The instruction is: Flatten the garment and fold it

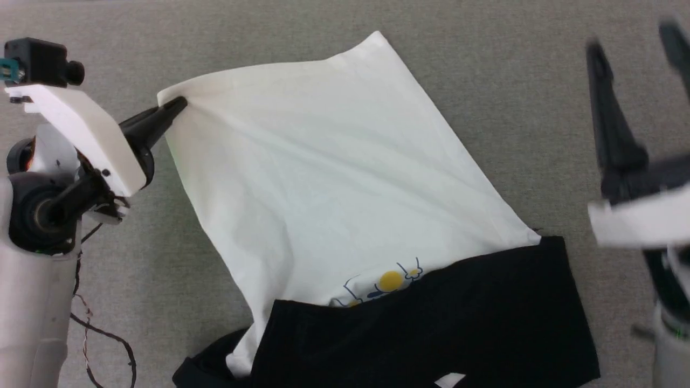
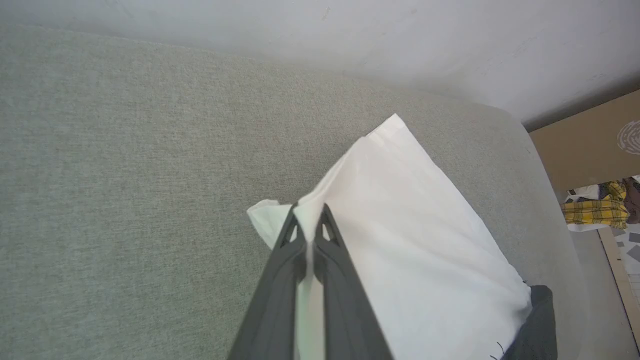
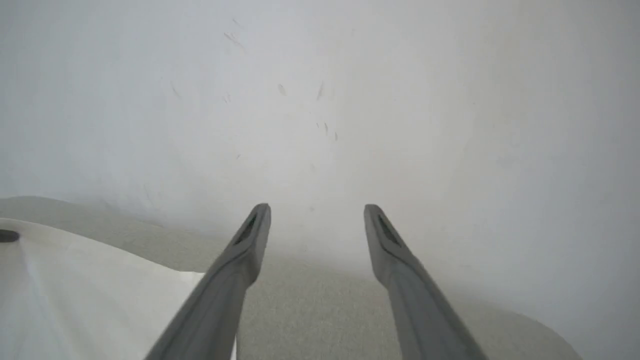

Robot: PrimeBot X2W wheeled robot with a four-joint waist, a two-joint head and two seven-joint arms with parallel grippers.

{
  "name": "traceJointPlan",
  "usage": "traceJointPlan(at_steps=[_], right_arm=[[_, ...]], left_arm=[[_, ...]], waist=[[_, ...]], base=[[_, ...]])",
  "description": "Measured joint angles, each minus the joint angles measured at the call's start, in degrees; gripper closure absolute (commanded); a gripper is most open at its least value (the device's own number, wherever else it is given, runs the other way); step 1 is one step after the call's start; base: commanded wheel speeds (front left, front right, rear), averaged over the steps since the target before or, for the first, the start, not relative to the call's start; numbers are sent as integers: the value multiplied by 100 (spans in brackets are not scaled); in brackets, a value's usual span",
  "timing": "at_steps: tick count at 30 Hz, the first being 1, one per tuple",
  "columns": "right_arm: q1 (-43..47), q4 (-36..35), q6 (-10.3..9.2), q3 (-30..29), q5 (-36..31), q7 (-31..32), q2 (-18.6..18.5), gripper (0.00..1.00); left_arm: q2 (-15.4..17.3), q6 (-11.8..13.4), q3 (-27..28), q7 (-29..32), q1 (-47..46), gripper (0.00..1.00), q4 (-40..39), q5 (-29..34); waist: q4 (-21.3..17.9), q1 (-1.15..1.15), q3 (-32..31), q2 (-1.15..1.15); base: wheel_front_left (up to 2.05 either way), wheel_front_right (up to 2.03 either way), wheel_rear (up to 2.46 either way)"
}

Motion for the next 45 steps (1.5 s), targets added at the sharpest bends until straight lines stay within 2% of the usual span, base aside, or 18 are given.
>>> traceJointPlan(at_steps=[4, 8, 12, 16, 23, 33, 34, 35, 36, 37, 42, 45], right_arm=[[-1519, 617, 1, 465, 197, 1080, -408, 0], [-2610, 1756, 0, 654, 439, 2160, -483, 0], [-3195, 2759, -1, 825, 534, 2754, -471, 0], [-3510, 3434, 0, 1113, 533, 2978, -453, 0], [-3741, 4202, 0, 1561, 523, 3104, -396, 0], [-3907, 4769, 0, 1513, 324, 2939, -334, 0], [-3921, 4800, 0, 1475, 312, 2915, -319, 8], [-3935, 4821, -1, 1445, 298, 2909, -304, 61], [-3951, 4835, -1, 1418, 272, 2908, -290, 88], [-3967, 4852, 0, 1363, 252, 2895, -265, 100], [-3987, 4893, 4, 1181, 114, 2651, -144, 100], [-3990, 4870, 2, 1053, 116, 2426, -202, 100]], left_arm=[[-109, -52, -92, -112, -94, 100, 5, 54], [-296, -103, -242, -200, -321, 100, 54, 88], [-469, -155, -371, -303, -541, 100, 157, 89], [-623, -196, -482, -397, -723, 100, 269, 88], [-795, -246, -692, -502, -853, 100, 344, 73], [-980, -256, -942, -593, -953, 100, 342, -10], [-984, -280, -950, -595, -956, 100, 350, -35], [-985, -293, -961, -602, -956, 100, 357, -53], [-987, -294, -969, -620, -956, 100, 371, -74], [-988, -294, -973, -645, -956, 100, 387, -82], [-954, -294, -917, -848, -956, 100, 446, -81], [-880, -296, -829, -1124, -968, 100, 459, 11]], waist=[[103, 0, 62, 0], [236, 1, 255, 0], [403, 1, 493, 0], [591, 1, 716, 0], [924, 2, 1016, 0], [1344, 1, 1313, 0], [1373, 1, 1335, 0], [1402, 0, 1355, 0], [1427, 1, 1371, 0], [1448, 0, 1384, 0], [1429, 1, 1392, 0], [1362, 2, 1319, 0]], base=[[0, 0, 0], [0, 0, 0], [0, 0, 0], [0, 0, 0], [0, 0, 0], [0, 0, 0], [0, 0, 0], [0, 0, 0], [0, 0, 0], [0, 0, 0], [0, 0, 0], [0, 0, 0]])
